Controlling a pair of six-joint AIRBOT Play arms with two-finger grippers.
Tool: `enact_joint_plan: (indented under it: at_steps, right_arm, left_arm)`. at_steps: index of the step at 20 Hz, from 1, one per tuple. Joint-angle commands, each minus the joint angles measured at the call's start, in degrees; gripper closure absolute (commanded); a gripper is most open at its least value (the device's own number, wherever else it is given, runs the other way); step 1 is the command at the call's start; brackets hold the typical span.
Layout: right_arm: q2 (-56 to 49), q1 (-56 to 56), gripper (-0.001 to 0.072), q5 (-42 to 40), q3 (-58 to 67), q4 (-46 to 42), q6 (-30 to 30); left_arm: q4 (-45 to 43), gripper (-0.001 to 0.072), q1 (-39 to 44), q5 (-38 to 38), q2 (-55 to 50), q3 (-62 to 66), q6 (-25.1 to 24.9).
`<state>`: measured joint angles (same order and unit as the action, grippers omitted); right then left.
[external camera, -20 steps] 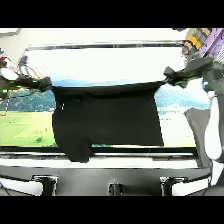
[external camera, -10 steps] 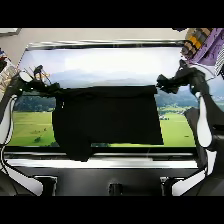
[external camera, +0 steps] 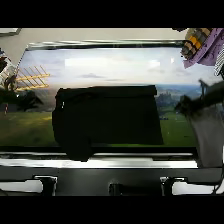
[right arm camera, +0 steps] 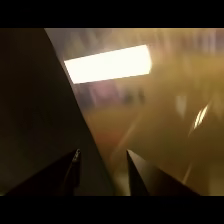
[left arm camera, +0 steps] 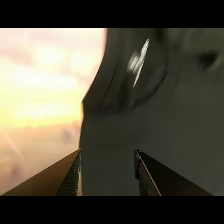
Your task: Fold the clothes and pants, and hang the long-sleeved shirts on hangers.
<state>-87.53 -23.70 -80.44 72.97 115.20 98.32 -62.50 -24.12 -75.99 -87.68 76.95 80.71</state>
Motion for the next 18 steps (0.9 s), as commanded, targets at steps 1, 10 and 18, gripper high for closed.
enact_joint_plan:
  at_steps: [1,10,18]
  right_arm:
    - [6.2,-1.7,0.0349,0.3,-18.6,1.9,3.1]
    - [7.4,-1.7,0.0292,5.7,-33.0,6.0,8.5]
    - [7.4,-1.7,0.0429,8.0,-33.3,11.8,9.6]
  left_arm:
    - [3.5,0.0314,-4.2,3.0,9.7,-17.4,-0.8]
    - [3.7,0.0314,-5.1,4.6,18.0,-33.0,-1.3]
    - [4.8,0.0314,-5.1,7.0,17.9,-34.9,-2.1]
